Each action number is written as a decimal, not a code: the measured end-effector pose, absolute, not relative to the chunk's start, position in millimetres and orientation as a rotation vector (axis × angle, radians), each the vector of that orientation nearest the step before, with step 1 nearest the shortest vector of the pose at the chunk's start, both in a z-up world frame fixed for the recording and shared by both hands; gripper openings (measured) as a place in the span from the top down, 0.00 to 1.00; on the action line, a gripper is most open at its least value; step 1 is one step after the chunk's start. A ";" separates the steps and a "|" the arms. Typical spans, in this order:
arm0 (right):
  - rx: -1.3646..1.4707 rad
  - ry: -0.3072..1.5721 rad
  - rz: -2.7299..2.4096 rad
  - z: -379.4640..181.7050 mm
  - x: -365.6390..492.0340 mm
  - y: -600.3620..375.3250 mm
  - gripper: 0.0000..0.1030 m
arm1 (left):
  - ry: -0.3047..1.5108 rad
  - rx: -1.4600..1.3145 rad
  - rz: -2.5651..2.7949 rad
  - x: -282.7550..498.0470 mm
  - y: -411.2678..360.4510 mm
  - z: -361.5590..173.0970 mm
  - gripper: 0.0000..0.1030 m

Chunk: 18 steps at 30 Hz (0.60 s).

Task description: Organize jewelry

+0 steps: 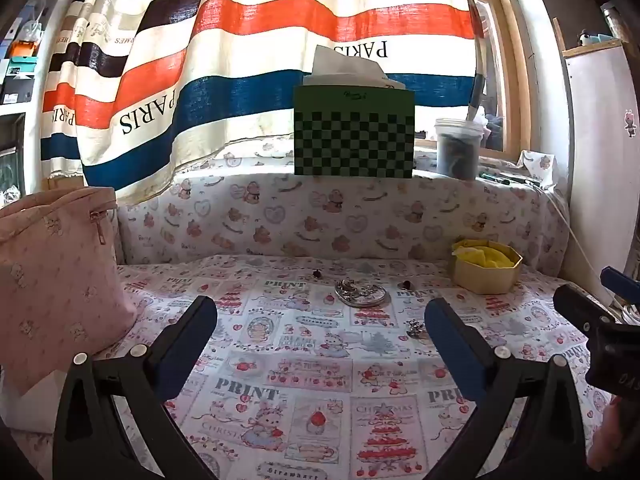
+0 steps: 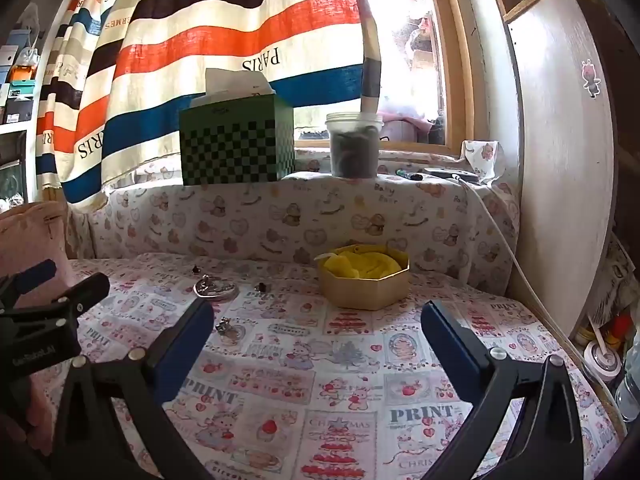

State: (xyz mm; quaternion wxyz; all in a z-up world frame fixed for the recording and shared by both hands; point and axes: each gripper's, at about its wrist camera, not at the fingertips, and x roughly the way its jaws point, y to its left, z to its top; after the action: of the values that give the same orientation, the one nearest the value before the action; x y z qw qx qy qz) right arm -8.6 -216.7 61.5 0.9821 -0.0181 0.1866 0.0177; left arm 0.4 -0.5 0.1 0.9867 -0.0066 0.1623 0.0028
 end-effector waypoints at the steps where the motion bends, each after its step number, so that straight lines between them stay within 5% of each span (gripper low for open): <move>1: -0.084 0.377 0.025 61.1 -8.5 -214.2 0.00 | 0.328 -0.014 0.003 0.9 -0.6 0.0 0.00; 18: -0.049 0.386 0.033 61.3 -9.1 -209.9 0.00 | 0.310 -0.023 -0.002 -6.8 2.0 0.9 0.00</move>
State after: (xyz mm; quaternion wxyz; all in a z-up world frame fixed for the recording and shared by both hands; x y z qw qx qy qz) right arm -9.1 -209.9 61.3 0.9810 -0.0245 0.1917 0.0164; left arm -6.8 2.0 0.9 0.9879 -0.0116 0.1545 -0.0008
